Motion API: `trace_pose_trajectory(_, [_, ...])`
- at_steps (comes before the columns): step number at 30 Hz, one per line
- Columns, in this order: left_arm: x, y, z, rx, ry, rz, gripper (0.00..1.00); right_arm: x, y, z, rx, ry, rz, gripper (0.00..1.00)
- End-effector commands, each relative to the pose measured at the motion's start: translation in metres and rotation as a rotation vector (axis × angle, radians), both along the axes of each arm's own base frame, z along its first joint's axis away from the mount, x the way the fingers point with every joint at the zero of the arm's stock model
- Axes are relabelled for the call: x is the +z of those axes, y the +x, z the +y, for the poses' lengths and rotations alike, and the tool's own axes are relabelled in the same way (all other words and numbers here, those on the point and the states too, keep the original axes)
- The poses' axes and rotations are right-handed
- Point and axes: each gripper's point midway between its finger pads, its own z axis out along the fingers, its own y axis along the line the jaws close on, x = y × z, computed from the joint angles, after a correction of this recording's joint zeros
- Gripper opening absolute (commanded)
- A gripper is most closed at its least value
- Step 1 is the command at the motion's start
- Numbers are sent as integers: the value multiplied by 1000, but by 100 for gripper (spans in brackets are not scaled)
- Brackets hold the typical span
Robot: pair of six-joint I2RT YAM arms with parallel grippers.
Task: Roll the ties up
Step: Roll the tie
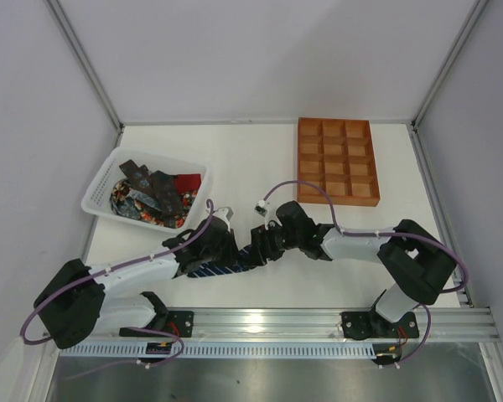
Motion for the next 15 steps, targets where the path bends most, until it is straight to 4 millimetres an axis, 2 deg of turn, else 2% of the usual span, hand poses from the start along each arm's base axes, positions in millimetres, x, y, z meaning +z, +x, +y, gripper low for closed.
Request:
trace_pose_trajectory(1, [3,-2,9,28,9,-23,12,38,5,18,5,74,-56,63])
trace_pose_trajectory(7, [0,-4,19,44,35,-33,13,36,11,18,-45,53,-51,62])
trace_pose_trajectory(15, [-8,-10,28,76,43,-19,13,40,4,28,-26,72,-31,62])
